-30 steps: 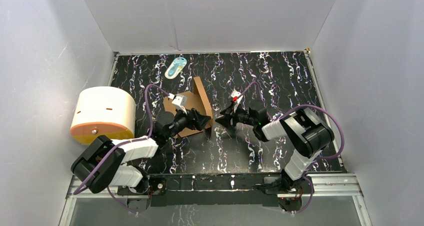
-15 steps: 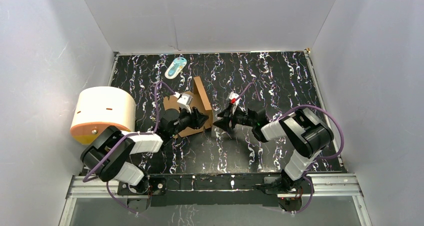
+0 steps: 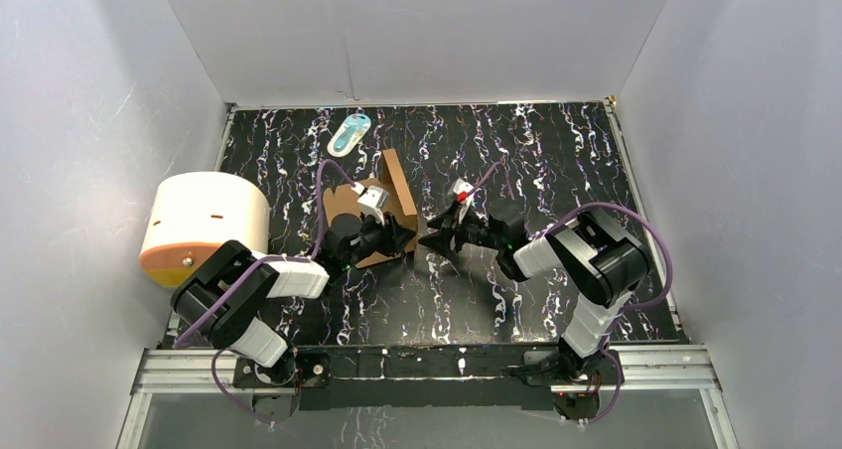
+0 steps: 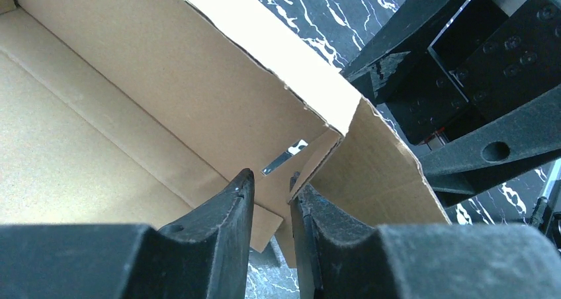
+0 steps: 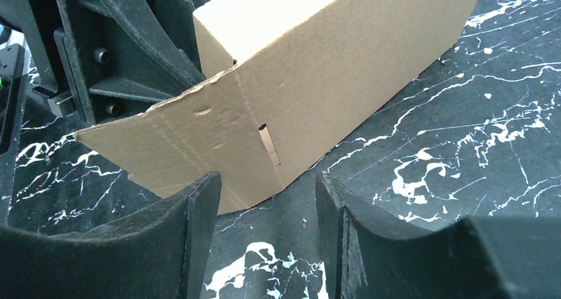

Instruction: Fold the paper box

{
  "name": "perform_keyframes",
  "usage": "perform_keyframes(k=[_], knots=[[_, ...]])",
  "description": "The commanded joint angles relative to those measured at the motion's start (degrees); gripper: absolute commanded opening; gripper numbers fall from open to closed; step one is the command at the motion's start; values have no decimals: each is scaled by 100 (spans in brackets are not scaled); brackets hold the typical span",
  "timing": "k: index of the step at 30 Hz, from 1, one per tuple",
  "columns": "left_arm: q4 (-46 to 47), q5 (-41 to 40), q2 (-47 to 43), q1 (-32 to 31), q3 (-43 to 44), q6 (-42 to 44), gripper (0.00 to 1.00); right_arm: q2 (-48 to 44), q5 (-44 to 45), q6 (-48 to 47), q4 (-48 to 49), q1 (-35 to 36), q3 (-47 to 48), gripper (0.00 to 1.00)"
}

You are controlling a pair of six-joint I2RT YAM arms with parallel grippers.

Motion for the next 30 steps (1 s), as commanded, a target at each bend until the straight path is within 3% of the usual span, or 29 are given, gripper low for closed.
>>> perform_keyframes(k=[1, 5, 12, 19, 25, 30], knots=[[217, -270, -265, 54, -40, 92, 25, 61, 69, 83, 581, 37, 113, 63], [-466, -682, -666, 150, -93, 165, 26, 56, 89, 53, 599, 37, 14, 63], [-1266, -1219, -695, 536, -39, 118, 40, 49, 45, 59, 607, 36, -63, 63], [-1610, -619, -1152, 680, -100, 210, 66, 30, 19, 57, 560, 52, -73, 64], [-2260, -1762, -1421, 999, -147, 131, 74, -3, 188, 70, 587, 165, -148, 64], [-2534, -2096, -918, 1260, 62, -220, 90, -111, 402, 97, 549, 289, -213, 65]])
